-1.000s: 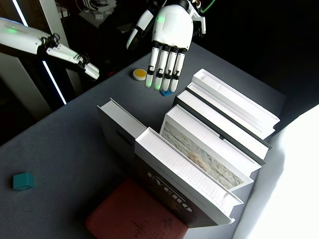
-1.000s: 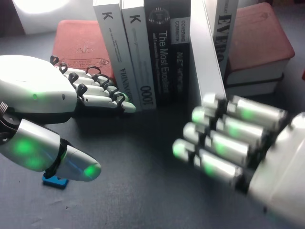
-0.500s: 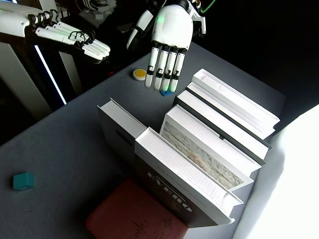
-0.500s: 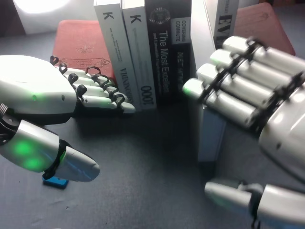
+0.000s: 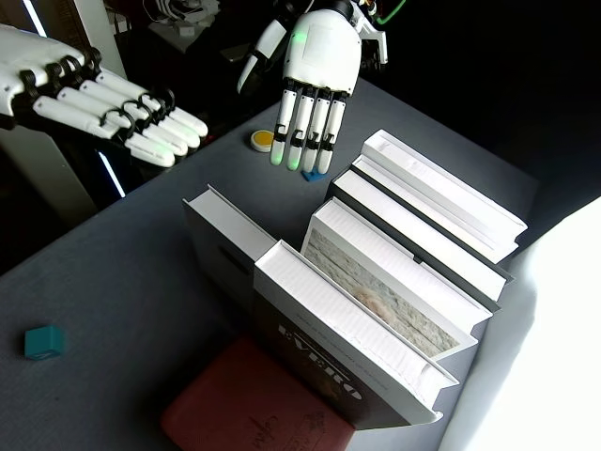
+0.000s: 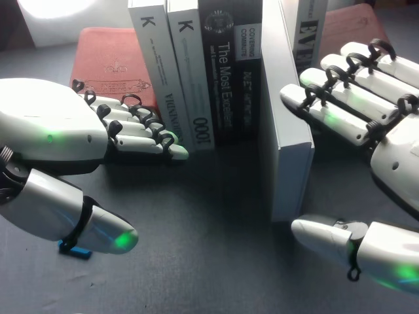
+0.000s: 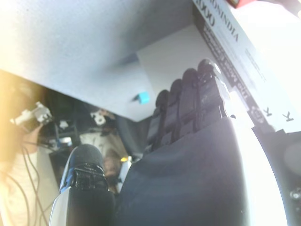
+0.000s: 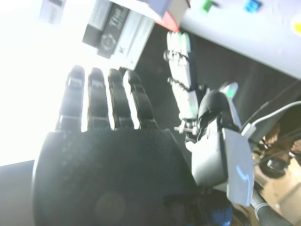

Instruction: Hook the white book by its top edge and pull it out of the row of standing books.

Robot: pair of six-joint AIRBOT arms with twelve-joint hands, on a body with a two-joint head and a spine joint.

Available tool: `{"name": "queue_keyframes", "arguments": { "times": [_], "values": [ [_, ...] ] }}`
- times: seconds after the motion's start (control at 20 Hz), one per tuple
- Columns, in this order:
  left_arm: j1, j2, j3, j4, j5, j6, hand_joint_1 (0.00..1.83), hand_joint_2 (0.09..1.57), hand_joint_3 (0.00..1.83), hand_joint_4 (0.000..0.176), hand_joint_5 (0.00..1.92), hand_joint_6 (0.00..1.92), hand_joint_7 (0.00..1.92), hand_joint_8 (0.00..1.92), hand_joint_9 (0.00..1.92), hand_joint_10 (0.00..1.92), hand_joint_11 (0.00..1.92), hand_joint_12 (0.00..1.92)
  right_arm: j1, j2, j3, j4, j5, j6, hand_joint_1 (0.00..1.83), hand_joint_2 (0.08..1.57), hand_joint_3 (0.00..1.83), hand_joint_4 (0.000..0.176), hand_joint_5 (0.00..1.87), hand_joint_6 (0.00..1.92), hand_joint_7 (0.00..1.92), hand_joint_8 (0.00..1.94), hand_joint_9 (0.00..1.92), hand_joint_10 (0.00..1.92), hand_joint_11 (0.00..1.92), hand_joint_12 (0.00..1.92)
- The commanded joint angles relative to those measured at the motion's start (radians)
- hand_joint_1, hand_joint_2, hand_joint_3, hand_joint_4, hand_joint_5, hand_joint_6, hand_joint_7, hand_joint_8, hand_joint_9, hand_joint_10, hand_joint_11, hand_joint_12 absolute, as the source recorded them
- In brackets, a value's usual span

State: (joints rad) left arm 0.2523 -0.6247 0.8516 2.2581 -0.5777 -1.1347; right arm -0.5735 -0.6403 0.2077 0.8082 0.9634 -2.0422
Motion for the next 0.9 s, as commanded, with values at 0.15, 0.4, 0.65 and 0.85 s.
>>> {"name": "queue_keyframes", "arguments": {
  "times": [0.15,0.4,0.65,0.85],
  "values": [
    [-0.015,0.0,0.001,-0.039,0.045,-0.006,0.0,1.19,0.0,0.0,0.0,0.0,0.0,0.0,0.0,0.0,0.0,0.0,0.015,-0.001,0.001,-0.066,0.068,0.003,0.0,1.15,0.0,0.0,0.0,0.0,0.0,0.0,0.0,0.0,0.0,0.0],
    [-0.015,0.0,-0.001,-0.039,0.051,-0.01,0.0,1.19,0.0,0.0,0.0,0.0,0.0,0.0,0.0,0.0,0.0,0.0,0.015,-0.004,0.0,-0.067,0.047,0.004,0.0,1.15,0.0,0.0,0.0,0.0,0.0,0.0,0.0,0.0,0.0,0.0],
    [-0.014,0.0,-0.003,-0.039,0.054,-0.011,0.0,1.19,0.0,0.0,0.0,0.0,0.0,0.0,0.0,0.0,0.0,0.0,0.016,-0.009,0.0,-0.075,0.041,0.001,0.0,1.15,0.0,0.0,0.0,0.0,0.0,0.0,0.0,0.0,0.0,0.0],
    [-0.01,0.0,-0.003,-0.038,0.06,-0.011,0.0,1.18,0.0,0.0,0.0,0.0,0.0,0.0,0.0,0.0,0.0,0.0,0.016,-0.014,0.0,-0.078,0.041,-0.002,0.0,1.14,0.0,0.0,0.0,0.0,0.0,0.0,0.0,0.0,0.0,0.0]
  ]
}}
